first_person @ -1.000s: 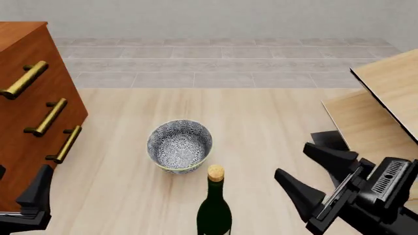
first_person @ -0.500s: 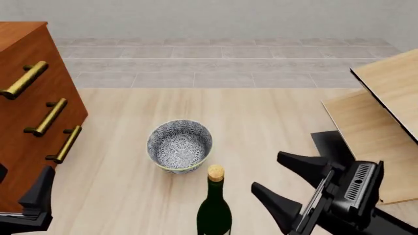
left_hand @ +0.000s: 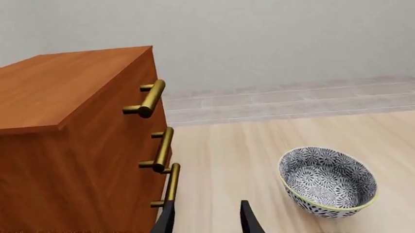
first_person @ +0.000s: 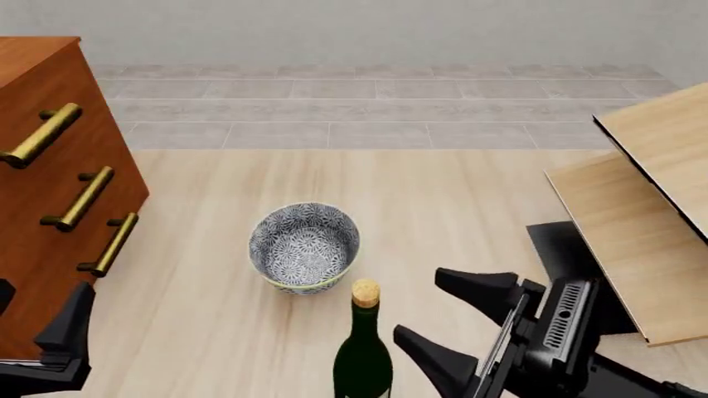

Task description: Put the wine bottle on the wine rack.

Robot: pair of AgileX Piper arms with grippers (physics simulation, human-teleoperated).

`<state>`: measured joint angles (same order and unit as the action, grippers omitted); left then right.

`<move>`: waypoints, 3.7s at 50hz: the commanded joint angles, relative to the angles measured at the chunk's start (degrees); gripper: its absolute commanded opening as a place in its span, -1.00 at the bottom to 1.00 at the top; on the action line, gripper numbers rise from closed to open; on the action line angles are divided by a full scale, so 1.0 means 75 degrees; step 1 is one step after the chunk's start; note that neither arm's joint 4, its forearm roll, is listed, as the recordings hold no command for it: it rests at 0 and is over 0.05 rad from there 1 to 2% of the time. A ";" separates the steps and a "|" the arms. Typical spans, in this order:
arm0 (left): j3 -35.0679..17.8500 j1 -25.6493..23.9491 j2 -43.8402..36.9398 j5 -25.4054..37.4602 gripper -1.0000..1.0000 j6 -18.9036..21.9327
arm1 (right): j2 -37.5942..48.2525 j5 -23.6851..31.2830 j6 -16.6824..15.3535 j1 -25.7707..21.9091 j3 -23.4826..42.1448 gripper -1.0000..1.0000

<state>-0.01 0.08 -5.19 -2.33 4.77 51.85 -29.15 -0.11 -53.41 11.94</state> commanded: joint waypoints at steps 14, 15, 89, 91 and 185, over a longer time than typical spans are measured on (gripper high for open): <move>0.0000 0.0012 -0.0189 -0.0150 1.00 0.0037 | 0.0776 -0.0569 -0.0019 -0.0350 0.0209 1.00; 0.0000 0.0018 -0.0194 -0.0154 1.00 0.0044 | 0.0789 -0.0595 0.0011 -0.0378 0.0212 1.00; 0.0000 0.0072 -0.0137 0.0164 1.00 0.0108 | 0.2565 -0.2167 -0.0084 -0.0800 0.0612 1.00; 0.0000 0.0066 -0.0182 0.0125 1.00 0.0111 | 0.2533 -0.2123 -0.0111 -0.0796 0.0640 1.00; 0.0001 0.0059 -0.0089 0.0246 1.00 -0.0107 | -0.0264 0.1145 -0.0554 0.1081 0.1732 -1.00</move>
<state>0.00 0.47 -6.55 -1.25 4.18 50.69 -23.38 -3.04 -48.32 23.11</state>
